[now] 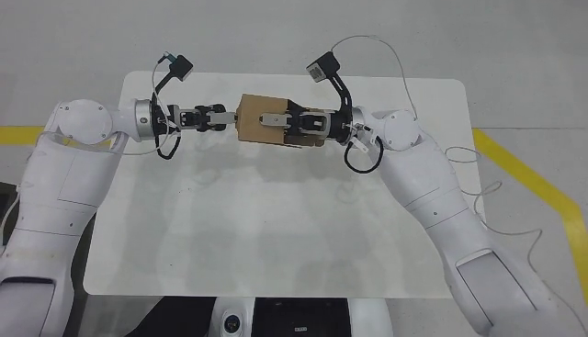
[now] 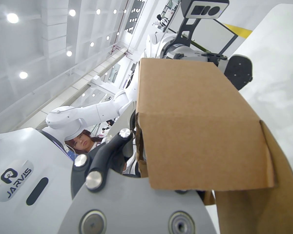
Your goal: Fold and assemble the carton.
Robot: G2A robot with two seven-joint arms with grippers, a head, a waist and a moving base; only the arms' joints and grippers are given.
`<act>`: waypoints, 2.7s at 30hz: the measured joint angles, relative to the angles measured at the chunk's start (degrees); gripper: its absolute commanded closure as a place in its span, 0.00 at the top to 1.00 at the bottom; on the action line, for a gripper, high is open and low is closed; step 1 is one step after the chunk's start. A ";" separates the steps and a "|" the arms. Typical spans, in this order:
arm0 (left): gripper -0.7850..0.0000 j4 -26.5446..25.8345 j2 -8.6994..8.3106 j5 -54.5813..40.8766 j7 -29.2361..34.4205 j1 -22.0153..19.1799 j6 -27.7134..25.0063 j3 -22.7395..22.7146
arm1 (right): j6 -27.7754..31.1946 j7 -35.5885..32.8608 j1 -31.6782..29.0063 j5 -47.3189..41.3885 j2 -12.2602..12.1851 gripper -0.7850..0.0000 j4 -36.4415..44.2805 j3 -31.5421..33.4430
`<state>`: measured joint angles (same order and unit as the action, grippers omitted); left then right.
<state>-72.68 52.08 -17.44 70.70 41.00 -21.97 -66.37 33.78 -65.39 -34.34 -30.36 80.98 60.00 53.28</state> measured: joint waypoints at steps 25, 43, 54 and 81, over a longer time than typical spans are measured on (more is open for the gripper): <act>1.00 1.63 1.12 -6.34 3.27 -1.68 -0.94 2.69 | 0.86 -2.73 1.04 -4.46 1.37 0.00 -2.10 -1.08; 1.00 4.50 1.00 -4.12 1.75 -2.71 -2.82 1.46 | -3.09 0.13 2.12 4.23 1.23 0.00 -5.72 -1.29; 1.00 -0.71 -0.11 16.29 -10.85 -0.56 -18.57 -1.70 | -13.63 2.10 1.74 15.07 -0.02 0.00 -7.96 -1.60; 1.00 -8.81 -0.39 72.60 -55.51 8.05 -36.03 3.31 | -29.56 8.24 -1.63 27.19 -0.45 1.00 -3.47 -4.43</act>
<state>-81.49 51.69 55.16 15.19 49.05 -58.00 -63.05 4.22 -57.15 -35.97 -3.17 80.53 56.53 48.86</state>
